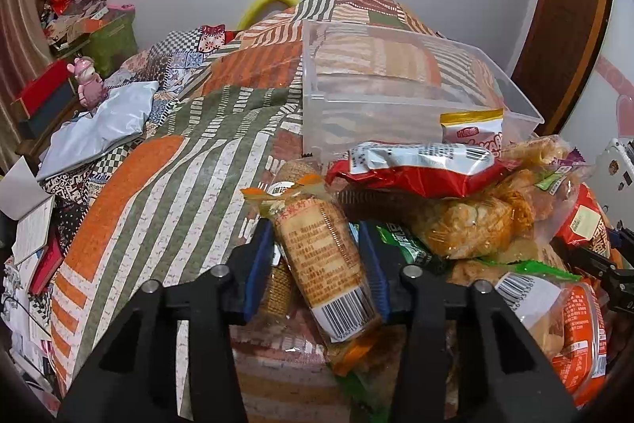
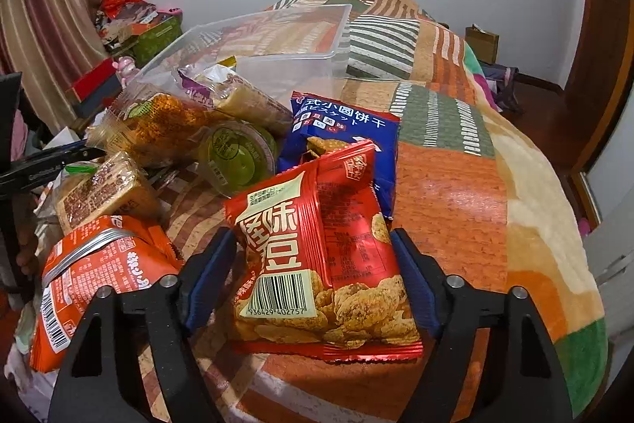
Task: Organize snacks
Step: 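Grasp the tall biscuit pack with the left gripper while the right gripper grasps the red peanut bag, then lower both held packs into the clear plastic box and open both grippers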
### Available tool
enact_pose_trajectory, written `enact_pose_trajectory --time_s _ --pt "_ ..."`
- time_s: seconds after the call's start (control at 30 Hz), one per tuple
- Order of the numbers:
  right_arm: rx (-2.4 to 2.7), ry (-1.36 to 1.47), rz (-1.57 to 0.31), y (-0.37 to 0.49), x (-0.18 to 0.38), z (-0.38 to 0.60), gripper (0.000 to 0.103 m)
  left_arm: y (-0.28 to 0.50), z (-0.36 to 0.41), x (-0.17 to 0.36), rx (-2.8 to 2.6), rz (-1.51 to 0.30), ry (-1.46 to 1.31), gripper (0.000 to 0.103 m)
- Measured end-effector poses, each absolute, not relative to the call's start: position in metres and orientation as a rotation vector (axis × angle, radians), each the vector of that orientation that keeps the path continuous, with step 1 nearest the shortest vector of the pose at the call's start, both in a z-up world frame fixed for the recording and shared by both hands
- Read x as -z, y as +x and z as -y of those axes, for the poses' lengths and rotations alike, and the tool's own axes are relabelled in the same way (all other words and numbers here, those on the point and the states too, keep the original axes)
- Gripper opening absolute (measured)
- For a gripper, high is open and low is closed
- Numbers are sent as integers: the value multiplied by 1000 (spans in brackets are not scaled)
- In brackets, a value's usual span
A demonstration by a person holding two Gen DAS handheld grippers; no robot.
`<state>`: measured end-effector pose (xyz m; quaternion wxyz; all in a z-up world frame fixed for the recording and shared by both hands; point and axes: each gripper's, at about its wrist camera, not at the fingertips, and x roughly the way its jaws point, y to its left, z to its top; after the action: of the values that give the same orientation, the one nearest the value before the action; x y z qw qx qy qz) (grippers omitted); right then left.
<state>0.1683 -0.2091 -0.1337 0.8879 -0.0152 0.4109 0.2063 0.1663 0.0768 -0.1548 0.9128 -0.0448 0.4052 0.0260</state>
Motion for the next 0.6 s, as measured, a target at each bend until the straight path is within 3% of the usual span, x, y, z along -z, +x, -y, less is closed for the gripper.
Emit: enact_pose_trajectory --time_s 0.17,0.6 --pt "-436 7 -847 166 131 216 58 158 -77 151 -40 -810 -74 41" --pt "-422 36 -774 155 112 224 56 128 -72 105 -21 -662 -57 35"
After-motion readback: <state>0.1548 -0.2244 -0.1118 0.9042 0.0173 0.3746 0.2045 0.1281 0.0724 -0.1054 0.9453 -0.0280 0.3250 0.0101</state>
